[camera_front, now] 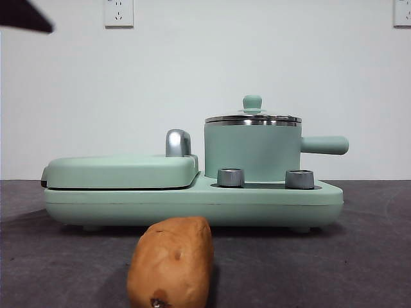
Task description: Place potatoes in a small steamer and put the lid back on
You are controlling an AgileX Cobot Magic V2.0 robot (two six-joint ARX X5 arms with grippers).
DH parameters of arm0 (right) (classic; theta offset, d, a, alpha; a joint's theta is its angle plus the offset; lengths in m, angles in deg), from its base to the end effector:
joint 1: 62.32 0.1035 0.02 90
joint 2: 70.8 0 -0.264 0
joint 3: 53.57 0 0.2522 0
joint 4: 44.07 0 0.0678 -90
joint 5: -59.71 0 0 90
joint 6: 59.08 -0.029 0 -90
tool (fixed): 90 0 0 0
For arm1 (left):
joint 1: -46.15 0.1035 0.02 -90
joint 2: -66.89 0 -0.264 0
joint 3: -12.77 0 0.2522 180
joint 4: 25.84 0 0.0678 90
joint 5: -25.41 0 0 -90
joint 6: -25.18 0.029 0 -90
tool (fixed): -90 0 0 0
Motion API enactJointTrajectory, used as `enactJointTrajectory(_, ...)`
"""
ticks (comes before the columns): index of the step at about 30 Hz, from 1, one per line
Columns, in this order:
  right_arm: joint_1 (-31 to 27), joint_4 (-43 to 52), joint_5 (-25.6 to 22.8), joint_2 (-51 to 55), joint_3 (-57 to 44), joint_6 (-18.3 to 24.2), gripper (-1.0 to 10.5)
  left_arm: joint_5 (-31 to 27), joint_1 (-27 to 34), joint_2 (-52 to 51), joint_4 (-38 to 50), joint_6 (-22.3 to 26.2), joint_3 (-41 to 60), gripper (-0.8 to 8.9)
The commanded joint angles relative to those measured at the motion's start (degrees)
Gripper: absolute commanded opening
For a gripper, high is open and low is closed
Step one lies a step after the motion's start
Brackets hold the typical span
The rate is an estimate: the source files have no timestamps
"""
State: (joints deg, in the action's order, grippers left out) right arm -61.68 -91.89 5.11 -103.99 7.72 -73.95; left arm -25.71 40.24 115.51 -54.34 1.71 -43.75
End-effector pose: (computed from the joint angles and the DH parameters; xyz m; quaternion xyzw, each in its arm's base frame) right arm 0.1074 0.0180 0.3360 0.1720 0.2015 0.2811 0.9224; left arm 0.1771 -0.0366 0.3045 -0.2347 0.2441 -0.3321 0.8803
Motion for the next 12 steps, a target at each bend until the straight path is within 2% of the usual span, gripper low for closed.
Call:
enactJointTrajectory(1, 0.04, -2.08, 3.8, -3.54, 3.34, 4.57, 0.1, 3.28, -1.79, 4.17, 0.11, 2.03, -4.92, 0.07)
enactJointTrajectory(7, 0.04, -2.29, 13.03, -8.15, 6.51, 6.62, 0.1, 3.82, -7.26, 10.91, -5.84, 8.35, -13.53, 0.06)
enactJointTrajectory(12, 0.04, -2.21, 12.57, -8.72, 6.58, 7.45, 0.1, 3.78, -10.67, 12.79, -5.35, 9.6, -14.84, 0.06)
